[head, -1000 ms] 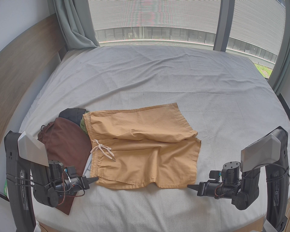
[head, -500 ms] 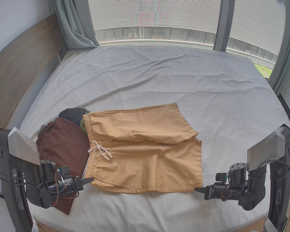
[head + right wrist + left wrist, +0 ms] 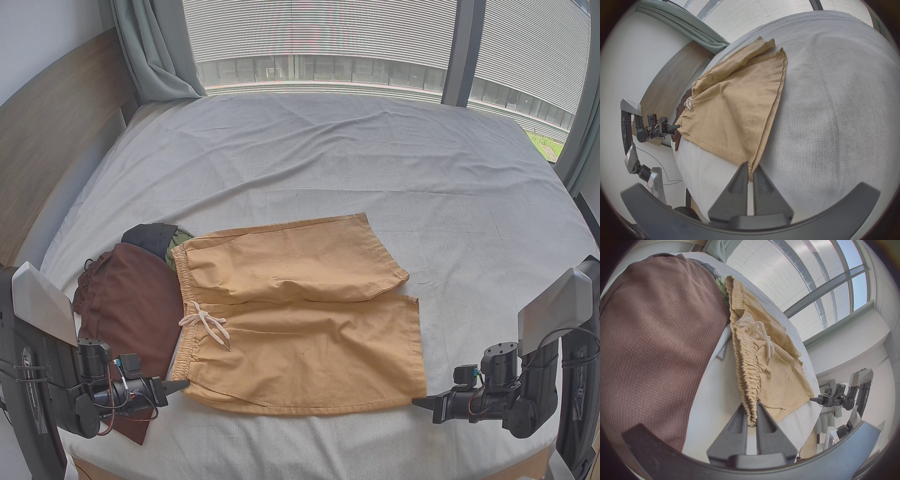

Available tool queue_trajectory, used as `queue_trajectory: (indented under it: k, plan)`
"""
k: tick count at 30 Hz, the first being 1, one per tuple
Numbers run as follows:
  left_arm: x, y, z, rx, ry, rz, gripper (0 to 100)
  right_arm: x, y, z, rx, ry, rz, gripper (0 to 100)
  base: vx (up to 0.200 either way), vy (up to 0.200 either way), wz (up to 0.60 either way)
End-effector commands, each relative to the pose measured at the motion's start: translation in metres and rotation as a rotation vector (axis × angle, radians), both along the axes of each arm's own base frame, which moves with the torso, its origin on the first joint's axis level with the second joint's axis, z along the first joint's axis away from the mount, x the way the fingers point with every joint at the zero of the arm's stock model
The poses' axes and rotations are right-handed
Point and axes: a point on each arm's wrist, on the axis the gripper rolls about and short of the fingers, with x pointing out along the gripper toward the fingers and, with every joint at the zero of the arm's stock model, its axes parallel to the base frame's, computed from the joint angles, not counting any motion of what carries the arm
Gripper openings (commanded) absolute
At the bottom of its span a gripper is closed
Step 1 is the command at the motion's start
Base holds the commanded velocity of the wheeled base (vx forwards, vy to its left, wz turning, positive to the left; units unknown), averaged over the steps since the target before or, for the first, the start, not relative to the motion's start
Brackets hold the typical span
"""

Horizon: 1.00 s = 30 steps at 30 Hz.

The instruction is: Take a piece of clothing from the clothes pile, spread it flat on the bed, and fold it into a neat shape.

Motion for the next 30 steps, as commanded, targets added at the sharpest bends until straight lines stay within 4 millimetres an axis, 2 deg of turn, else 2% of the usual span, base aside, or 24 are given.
queue_trajectory:
  k: [1, 15, 26, 27, 28, 30]
  plan:
    - [-0.007, 0.001, 0.000, -0.001, 0.027, 0.008, 0, -0.004, -0.001, -0.001, -0.013, 0.011, 0.008, 0, 0.000, 0.000, 0.00]
    - [-0.027, 0.009, -0.010, 0.061, 0.042, -0.054, 0, -0.015, -0.005, -0.001, -0.035, 0.037, 0.038, 0, 0.000, 0.000, 0.00]
    - [-0.020, 0.010, -0.014, 0.075, 0.016, -0.065, 0, -0.012, -0.004, -0.001, -0.032, 0.026, 0.038, 0, 0.000, 0.000, 0.00]
    - [-0.020, 0.010, -0.014, 0.076, 0.015, -0.066, 0, -0.012, -0.004, -0.001, -0.031, 0.023, 0.038, 100, 0.000, 0.000, 0.00]
    - [-0.020, 0.010, -0.014, 0.076, 0.015, -0.066, 100, -0.012, -0.004, -0.001, -0.031, 0.023, 0.038, 100, 0.000, 0.000, 0.00]
    - [-0.019, 0.010, -0.014, 0.075, 0.013, -0.065, 100, -0.010, -0.003, -0.001, -0.029, 0.018, 0.038, 100, 0.000, 0.000, 0.00]
